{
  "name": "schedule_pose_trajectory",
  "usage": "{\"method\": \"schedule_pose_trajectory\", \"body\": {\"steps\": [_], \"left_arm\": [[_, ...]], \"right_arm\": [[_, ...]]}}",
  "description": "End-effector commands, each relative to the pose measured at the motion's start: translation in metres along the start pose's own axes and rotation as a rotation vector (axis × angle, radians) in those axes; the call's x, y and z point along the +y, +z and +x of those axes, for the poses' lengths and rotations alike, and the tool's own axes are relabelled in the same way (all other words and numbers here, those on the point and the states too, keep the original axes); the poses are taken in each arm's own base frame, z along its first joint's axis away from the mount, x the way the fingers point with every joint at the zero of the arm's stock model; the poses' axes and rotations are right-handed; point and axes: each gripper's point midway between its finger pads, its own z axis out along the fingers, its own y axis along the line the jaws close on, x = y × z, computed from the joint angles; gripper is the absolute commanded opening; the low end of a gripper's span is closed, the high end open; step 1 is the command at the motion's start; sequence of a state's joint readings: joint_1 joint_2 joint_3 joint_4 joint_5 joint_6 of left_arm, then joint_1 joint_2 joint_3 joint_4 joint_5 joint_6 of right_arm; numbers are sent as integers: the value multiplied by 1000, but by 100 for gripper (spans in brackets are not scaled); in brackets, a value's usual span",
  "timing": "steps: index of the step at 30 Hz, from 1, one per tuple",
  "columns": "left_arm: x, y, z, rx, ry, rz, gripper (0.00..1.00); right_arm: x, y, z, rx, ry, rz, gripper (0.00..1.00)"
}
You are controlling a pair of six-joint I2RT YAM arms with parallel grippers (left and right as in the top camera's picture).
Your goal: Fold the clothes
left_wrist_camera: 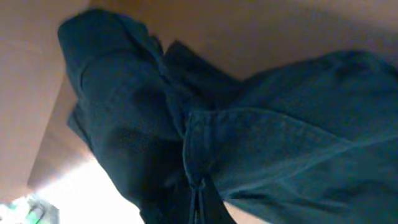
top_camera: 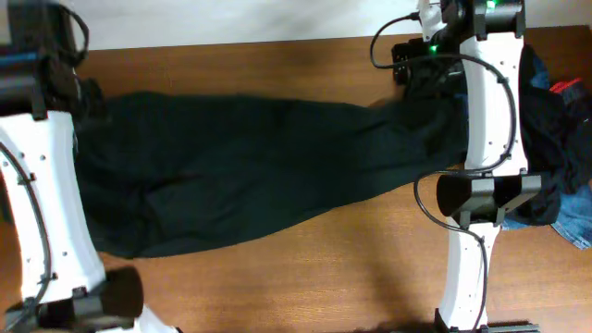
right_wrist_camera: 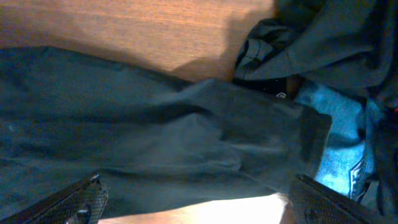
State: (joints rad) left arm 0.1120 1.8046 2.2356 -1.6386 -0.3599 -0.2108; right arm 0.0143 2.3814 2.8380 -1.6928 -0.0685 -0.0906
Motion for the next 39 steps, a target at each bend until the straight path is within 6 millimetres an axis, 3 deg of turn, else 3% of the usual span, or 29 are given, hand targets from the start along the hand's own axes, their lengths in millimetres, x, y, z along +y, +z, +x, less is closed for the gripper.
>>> {"method": "schedule_pose_trajectory", "body": {"steps": [1,6,12,16,25,34,39], "left_arm": [[5,31,25,63,-26,-91,1],[-8,86,64,110,-17,-104,0],[-12,130,109,196,-21,-151,1],[-6,132,115,181,-69,-184,0],[17,98,116,9,-251,-198,0],[22,132,178,92,-330,-245,0],[19,142,182,83,-348,-241,0]], "right_arm": [[3,-18,-2,-42,-12,-14,98],[5,-18,-3,-43,-12,-25,99],[5,-18,-3,-43,-12,-25,99],[5,-18,-3,-42,-12,-25,100],[5,-18,-3,-43,-12,-25,99],[5,-18,-3,-42,-12,-25,99],[5,-18,-3,-42,-12,-25,99]]}}
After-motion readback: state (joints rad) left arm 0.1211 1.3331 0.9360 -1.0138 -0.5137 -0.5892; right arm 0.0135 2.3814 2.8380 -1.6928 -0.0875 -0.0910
